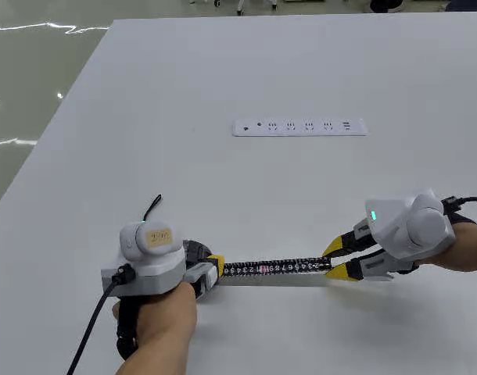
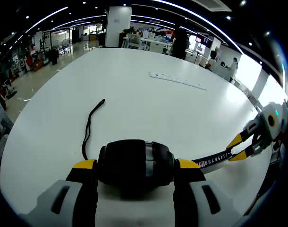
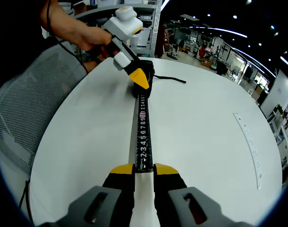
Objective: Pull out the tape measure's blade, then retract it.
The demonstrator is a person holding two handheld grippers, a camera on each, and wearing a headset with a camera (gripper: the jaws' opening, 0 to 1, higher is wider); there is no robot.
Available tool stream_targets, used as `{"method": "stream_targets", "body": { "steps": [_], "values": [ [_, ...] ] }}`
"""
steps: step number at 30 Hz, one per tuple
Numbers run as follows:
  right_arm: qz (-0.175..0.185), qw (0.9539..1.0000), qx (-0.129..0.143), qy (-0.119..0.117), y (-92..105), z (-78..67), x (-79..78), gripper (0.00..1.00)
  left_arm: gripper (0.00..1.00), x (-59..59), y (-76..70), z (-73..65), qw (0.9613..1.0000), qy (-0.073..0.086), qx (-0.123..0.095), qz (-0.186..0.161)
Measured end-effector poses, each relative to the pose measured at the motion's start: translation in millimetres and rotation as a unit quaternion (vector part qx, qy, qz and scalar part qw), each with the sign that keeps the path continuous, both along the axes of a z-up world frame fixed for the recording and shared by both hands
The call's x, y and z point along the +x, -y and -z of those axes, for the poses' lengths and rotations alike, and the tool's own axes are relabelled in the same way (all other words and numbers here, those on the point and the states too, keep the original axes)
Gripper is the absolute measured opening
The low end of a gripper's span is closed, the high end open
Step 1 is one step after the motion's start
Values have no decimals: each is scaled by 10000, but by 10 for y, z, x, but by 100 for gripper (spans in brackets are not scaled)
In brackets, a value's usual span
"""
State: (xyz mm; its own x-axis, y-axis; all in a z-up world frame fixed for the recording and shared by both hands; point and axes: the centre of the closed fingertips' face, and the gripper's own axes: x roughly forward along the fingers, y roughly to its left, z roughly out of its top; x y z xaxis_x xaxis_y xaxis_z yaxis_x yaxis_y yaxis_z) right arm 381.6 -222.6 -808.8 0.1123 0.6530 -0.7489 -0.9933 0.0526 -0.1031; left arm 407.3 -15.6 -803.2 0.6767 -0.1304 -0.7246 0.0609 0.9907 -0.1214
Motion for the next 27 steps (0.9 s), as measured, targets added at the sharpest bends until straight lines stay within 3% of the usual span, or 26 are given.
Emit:
{"method": "stream_targets", "body": {
  "steps": [27],
  "values": [
    [-53,10000,-5,-23,-70,5,-1,14,61,-3,-1,1,10000,-21,10,23]
  ]
}}
